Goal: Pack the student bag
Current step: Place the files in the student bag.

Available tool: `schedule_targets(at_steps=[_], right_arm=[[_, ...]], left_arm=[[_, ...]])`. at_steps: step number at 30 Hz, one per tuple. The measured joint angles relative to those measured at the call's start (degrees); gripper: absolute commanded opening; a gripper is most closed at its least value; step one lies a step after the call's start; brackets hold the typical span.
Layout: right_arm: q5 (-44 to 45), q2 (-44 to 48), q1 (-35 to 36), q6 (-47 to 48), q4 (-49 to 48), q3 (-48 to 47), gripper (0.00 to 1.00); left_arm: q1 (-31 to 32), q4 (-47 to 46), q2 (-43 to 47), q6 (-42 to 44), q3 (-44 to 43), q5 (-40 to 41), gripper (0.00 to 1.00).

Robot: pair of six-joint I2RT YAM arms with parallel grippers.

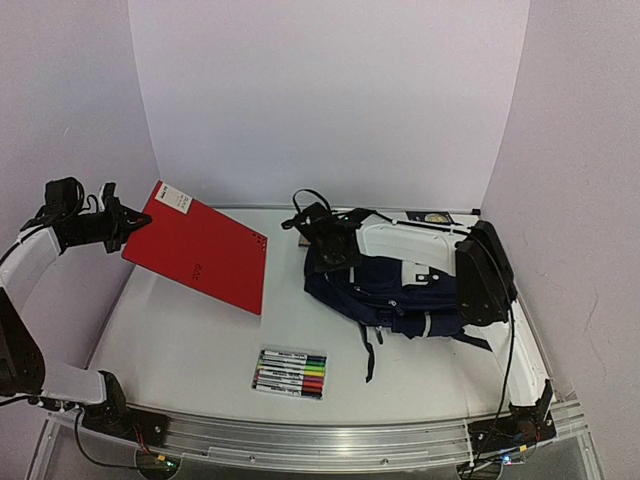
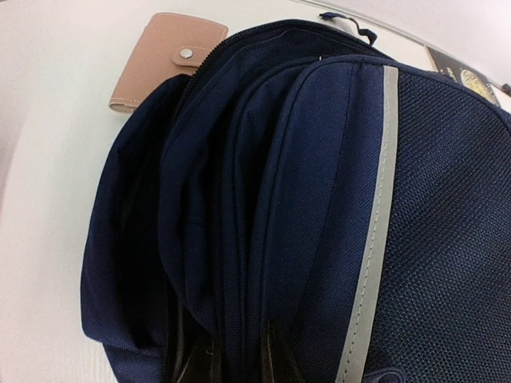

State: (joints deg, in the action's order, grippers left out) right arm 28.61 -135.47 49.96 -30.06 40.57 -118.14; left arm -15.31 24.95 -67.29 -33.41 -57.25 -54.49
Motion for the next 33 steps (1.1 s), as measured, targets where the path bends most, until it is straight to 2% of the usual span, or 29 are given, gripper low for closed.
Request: schedule_targets(at_steps=[9,15,19,24,33], right_arm=[[-14.52,21.42,-1.58,-0.04,-7.00,17.24,0.00],[-22.77,33.59,-1.32,-1.34,-16.46,29.05,0.00],[-25.64,37.57,-0.74,-2.59,-22.60,35.24,0.00],[-27.27,40.07,-0.78,-4.03,-28.59,40.10,0.00],[-28.66,42.10,-0.80,-5.98,-33.69,42.55,0.00]], left_arm=[[1.28,-0.17,5.38,-5.47,0.45,-1.54,0.00],[8.57,-7.14,7.00,-13.54,3.09,-1.51,0.00],[14.06,-12.51,6.97,-18.57,5.47,-0.13,0.00],[17.30,-19.74,6.93,-24.75,10.80,2.75,0.00],[24.37,-27.48,3.47,-30.67,14.25,10.25,0.00]])
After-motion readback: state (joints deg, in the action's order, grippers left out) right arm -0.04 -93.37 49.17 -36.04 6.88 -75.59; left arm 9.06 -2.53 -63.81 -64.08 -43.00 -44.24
